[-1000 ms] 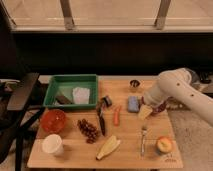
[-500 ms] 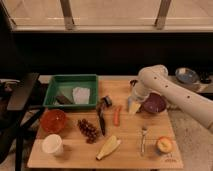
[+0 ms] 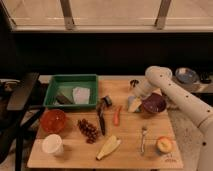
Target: Place sponge in purple bowl
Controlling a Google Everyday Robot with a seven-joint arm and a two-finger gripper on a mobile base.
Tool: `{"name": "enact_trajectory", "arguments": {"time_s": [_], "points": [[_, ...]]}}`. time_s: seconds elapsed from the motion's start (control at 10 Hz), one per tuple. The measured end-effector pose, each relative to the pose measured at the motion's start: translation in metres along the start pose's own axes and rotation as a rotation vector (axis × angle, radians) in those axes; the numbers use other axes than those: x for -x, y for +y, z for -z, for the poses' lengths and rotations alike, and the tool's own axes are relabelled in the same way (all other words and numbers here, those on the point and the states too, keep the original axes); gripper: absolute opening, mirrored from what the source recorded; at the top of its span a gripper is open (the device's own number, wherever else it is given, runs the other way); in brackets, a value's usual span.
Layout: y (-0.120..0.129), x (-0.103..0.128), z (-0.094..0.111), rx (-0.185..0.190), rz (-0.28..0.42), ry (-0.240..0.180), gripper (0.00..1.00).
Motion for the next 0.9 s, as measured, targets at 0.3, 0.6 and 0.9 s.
{"name": "enact_trajectory", "arguments": {"time_s": [0.3, 0.6, 0.9], "points": [[-0.006, -0.002, -0.017, -0.015, 0.008, -0.01, 0.8], [-0.006, -0.007, -0.028, -0.013, 0.014, 0.007, 0.8], [-0.007, -0.017, -0.041, -0.005, 0.017, 0.005, 0.78]]}}
